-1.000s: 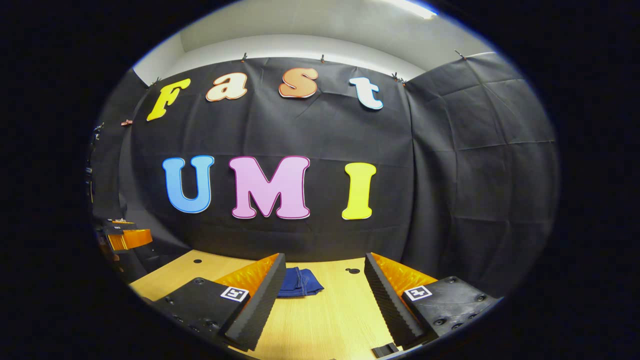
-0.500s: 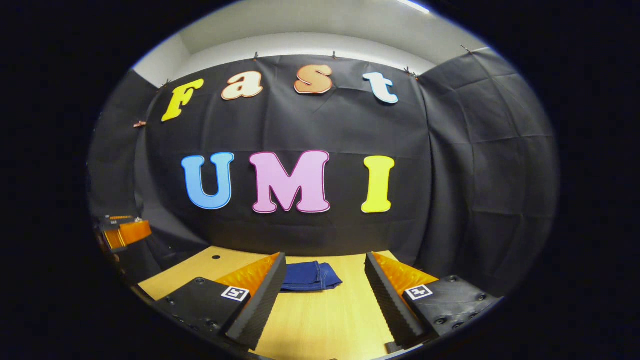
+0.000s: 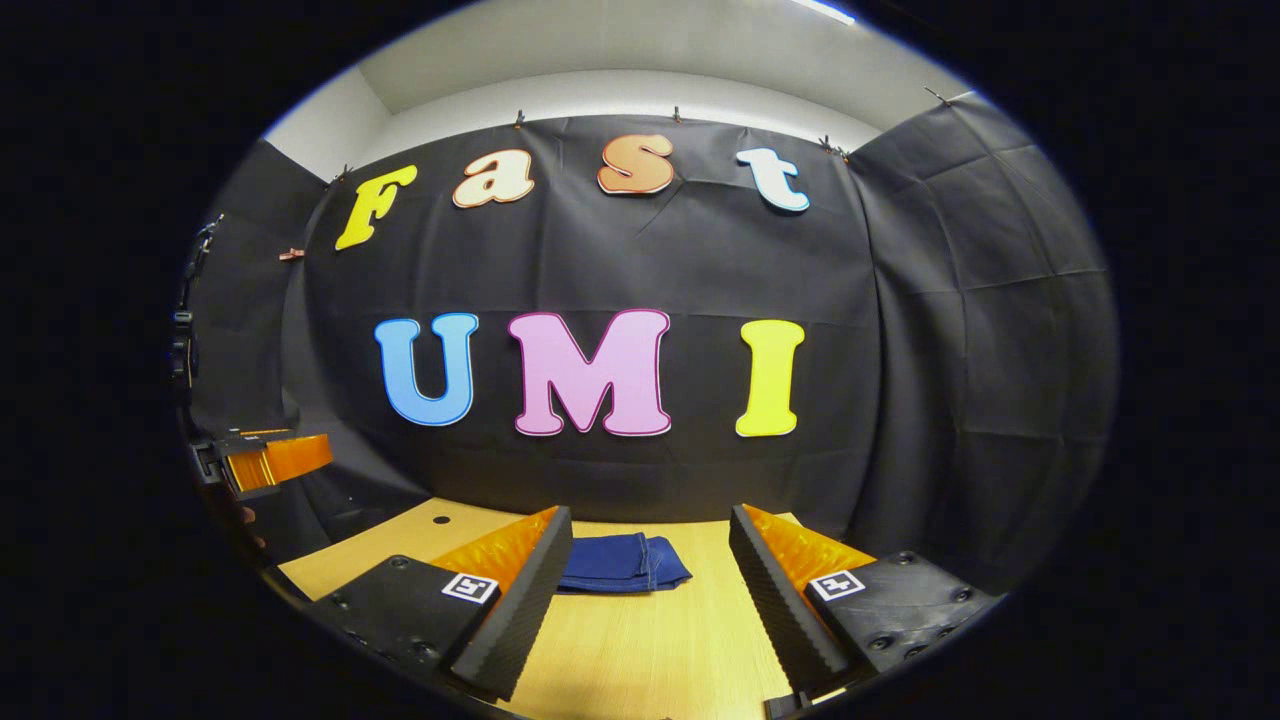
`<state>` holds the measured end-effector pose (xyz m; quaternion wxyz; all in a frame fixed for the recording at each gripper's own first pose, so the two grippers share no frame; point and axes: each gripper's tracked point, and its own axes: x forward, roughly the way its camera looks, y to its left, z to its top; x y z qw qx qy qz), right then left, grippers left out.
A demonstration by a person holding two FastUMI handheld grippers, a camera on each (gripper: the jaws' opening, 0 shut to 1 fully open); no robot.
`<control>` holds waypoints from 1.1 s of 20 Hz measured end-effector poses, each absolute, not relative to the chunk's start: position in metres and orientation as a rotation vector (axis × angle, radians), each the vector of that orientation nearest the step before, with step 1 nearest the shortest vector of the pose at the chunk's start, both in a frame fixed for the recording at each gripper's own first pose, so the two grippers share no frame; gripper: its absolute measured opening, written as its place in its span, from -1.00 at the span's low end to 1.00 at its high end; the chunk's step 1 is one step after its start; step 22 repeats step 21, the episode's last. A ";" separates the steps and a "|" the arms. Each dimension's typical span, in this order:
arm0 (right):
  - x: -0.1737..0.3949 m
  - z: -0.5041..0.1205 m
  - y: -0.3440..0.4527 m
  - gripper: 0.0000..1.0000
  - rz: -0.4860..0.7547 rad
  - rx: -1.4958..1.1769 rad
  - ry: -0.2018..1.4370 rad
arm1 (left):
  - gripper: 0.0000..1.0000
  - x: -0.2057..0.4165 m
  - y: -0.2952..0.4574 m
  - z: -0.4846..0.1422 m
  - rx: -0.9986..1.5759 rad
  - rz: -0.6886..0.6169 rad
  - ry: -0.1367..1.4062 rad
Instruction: Grasp the waist and the cuffs of the jeans and fold them to make the two legs overlap; first hold the waist and fold one-third of the jeans toward the cuffs, then hold the cuffs and fold the remaining one-third in the same direction to finish folding.
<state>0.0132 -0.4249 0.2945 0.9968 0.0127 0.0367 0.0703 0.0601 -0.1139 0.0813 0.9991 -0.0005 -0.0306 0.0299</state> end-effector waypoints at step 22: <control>0.014 0.274 -0.417 0.93 0.148 -0.002 0.108 | 0.94 0.066 -0.105 0.062 0.003 0.105 -0.017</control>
